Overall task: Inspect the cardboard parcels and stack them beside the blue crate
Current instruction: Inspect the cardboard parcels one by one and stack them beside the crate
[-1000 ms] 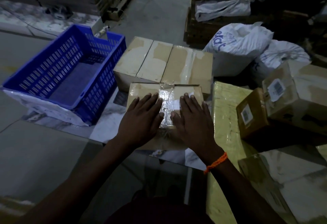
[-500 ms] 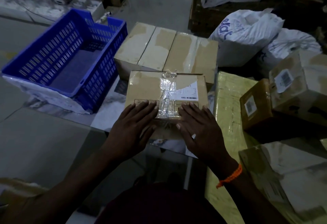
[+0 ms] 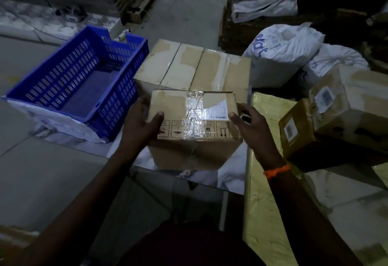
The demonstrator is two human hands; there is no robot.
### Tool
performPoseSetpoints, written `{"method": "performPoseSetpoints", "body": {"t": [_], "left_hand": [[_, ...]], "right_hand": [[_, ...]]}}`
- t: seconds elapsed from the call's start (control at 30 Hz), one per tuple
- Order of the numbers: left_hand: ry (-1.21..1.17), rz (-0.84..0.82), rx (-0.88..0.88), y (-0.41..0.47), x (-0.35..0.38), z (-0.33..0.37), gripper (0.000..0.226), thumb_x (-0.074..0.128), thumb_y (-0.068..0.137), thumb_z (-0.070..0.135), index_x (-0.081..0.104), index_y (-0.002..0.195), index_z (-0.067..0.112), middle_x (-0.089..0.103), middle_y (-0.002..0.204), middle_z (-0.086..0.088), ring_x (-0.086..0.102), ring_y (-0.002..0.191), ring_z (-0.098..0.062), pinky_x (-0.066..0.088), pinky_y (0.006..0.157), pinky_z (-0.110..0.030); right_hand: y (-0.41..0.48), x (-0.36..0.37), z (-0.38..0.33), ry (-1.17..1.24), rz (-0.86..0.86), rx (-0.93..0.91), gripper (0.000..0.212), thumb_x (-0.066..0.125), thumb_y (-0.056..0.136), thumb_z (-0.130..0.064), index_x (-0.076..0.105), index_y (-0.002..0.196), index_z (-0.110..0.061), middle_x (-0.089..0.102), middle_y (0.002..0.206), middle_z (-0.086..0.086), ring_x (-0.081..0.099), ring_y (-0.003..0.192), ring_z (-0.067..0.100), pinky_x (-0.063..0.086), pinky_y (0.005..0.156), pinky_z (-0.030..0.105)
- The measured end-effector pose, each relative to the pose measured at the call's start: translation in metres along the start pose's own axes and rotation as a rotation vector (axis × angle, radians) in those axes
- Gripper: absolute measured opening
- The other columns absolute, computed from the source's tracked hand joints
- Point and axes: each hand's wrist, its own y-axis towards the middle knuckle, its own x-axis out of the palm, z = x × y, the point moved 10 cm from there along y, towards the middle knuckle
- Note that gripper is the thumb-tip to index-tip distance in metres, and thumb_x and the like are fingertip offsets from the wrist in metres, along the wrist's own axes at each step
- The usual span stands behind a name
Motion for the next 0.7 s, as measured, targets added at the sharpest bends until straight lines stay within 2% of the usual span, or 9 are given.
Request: {"method": "performPoseSetpoints", "body": {"t": [0.1,0.2,0.27,0.33,0.37,0.47,0.53,0.6,0.7], "left_hand": [[-0.199,-0.193,-0.266,0.011,0.021,-0.028,0.041,0.058,0.099,0.043,0.052,0.136,0.024,0.065,0.118,0.004,0.064,0.115,-0.021,0.053,0.077,-0.031],[-0.353,-0.303,-0.354,0.011,0.035,-0.038,0.049,0.051,0.101,0.05,0.049,0.143,0.025,0.066,0.121,0.0,0.064,0.118,-0.024,0.055,0.081,-0.033],[-0.516,-0.337,-0.405,0.011,0.036,-0.043,0.055,0.05,0.098,0.061,0.048,0.143,0.029,0.066,0.126,-0.005,0.066,0.117,-0.029,0.058,0.085,-0.046],[-0.622,-0.358,-0.475,0.012,0.032,-0.048,0.065,0.054,0.086,0.077,0.057,0.131,0.029,0.063,0.125,-0.013,0.065,0.113,-0.036,0.055,0.089,-0.055],[-0.648,-0.366,-0.516,0.013,0.03,-0.051,0.075,0.059,0.078,0.083,0.058,0.128,0.027,0.062,0.126,-0.017,0.063,0.113,-0.038,0.054,0.091,-0.058],[-0.618,-0.406,-0.639,0.012,0.025,-0.064,0.102,0.067,0.062,0.089,0.053,0.141,0.026,0.057,0.139,-0.023,0.06,0.121,-0.047,0.048,0.097,-0.069],[-0.55,-0.419,-0.703,0.003,0.018,-0.067,0.11,0.07,0.058,0.09,0.052,0.14,0.018,0.06,0.134,-0.025,0.061,0.118,-0.048,0.051,0.094,-0.066],[-0.523,-0.446,-0.764,-0.014,0.011,-0.071,0.101,0.069,0.067,0.083,0.056,0.134,0.009,0.066,0.125,-0.025,0.065,0.113,-0.046,0.056,0.086,-0.057],[-0.557,-0.49,-0.764,-0.042,0.005,-0.066,0.066,0.064,0.085,0.057,0.063,0.129,0.007,0.072,0.113,-0.021,0.071,0.105,-0.038,0.059,0.078,-0.048]], "right_hand": [[0.017,0.021,0.031,0.406,-0.17,0.32,0.057,0.061,0.097,-0.057,0.066,0.124,-0.006,0.066,0.101,0.016,0.064,0.087,0.037,0.048,0.073,0.04],[0.019,0.032,0.044,0.585,-0.215,0.504,0.056,0.048,0.101,-0.061,0.073,0.112,-0.012,0.068,0.08,0.007,0.065,0.067,0.02,0.049,0.061,0.028],[0.02,0.042,0.051,0.649,-0.229,0.588,0.059,0.047,0.099,-0.066,0.073,0.118,-0.017,0.078,0.094,0.009,0.075,0.084,0.026,0.058,0.076,0.036],[0.019,0.049,0.051,0.65,-0.249,0.604,0.069,0.049,0.094,-0.072,0.067,0.134,-0.018,0.073,0.123,0.017,0.069,0.115,0.038,0.053,0.101,0.051],[0.019,0.052,0.051,0.649,-0.253,0.597,0.074,0.05,0.093,-0.074,0.063,0.139,-0.018,0.07,0.13,0.019,0.066,0.12,0.04,0.05,0.105,0.054],[0.009,0.057,0.037,0.646,-0.266,0.557,0.076,0.044,0.093,-0.076,0.063,0.138,-0.018,0.07,0.128,0.019,0.068,0.118,0.038,0.054,0.1,0.05],[0.005,0.053,0.035,0.636,-0.276,0.523,0.077,0.039,0.094,-0.077,0.067,0.134,-0.017,0.073,0.124,0.018,0.071,0.113,0.035,0.056,0.096,0.047],[-0.004,0.046,0.04,0.635,-0.271,0.521,0.079,0.041,0.093,-0.078,0.069,0.131,-0.015,0.074,0.122,0.017,0.072,0.113,0.034,0.054,0.101,0.048],[-0.017,0.036,0.049,0.597,-0.249,0.483,0.076,0.047,0.092,-0.078,0.07,0.131,-0.016,0.073,0.123,0.016,0.07,0.115,0.034,0.051,0.106,0.052]]}}
